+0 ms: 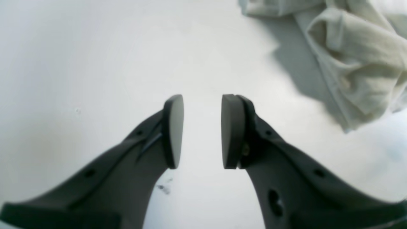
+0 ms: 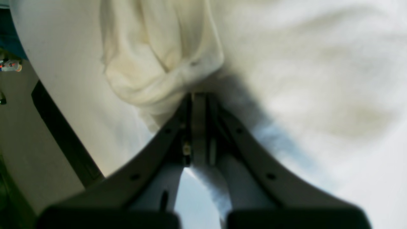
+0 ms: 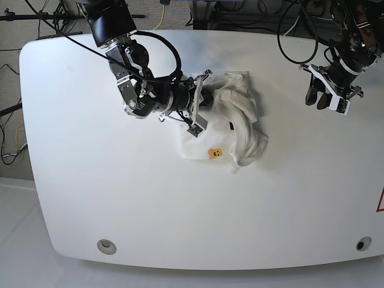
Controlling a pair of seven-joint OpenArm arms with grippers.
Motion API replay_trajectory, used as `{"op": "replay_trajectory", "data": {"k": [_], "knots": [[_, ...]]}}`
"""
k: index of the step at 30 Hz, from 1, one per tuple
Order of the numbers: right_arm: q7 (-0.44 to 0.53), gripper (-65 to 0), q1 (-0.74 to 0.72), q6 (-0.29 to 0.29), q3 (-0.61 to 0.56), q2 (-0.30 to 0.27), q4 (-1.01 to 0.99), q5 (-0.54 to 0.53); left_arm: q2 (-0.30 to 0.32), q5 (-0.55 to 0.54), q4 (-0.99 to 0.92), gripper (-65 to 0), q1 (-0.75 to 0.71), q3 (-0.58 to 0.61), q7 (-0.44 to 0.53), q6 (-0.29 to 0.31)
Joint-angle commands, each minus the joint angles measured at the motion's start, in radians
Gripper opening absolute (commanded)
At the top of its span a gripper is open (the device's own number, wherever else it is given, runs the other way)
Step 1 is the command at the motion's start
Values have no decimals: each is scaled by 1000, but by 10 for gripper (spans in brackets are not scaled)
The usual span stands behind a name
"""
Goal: Fold the T-shirt properly
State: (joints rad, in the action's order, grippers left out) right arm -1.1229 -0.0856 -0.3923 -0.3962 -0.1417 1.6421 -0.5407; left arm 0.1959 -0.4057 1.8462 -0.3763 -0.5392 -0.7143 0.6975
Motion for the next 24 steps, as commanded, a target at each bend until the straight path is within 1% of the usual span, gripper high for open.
{"op": "replay_trajectory", "data": {"k": [1,4,6,14,19,24], "knots": [[28,-641,-21,-6,-8,7,17,-14,14,-9,19,-464,1,-29,18,1],[30,-641,-23,-6,-11,14,17,-17,14,-11,19,-464,1,-40,18,1],[30,-641,-32,-6,-11,37,17,-14,14,-11,19,-464,3,-45,18,1],[27,-640,-46,-6,-17,100,16,-9,14,-9,19,-464,3,-51,18,1],[30,-640,-82,-6,-99,130,-18,-9,14,-9,19,-464,3,-51,18,1],[33,-640,-118,-6,-182,184,-135,-8,12,-9,19,-464,3,-51,18,1]]}}
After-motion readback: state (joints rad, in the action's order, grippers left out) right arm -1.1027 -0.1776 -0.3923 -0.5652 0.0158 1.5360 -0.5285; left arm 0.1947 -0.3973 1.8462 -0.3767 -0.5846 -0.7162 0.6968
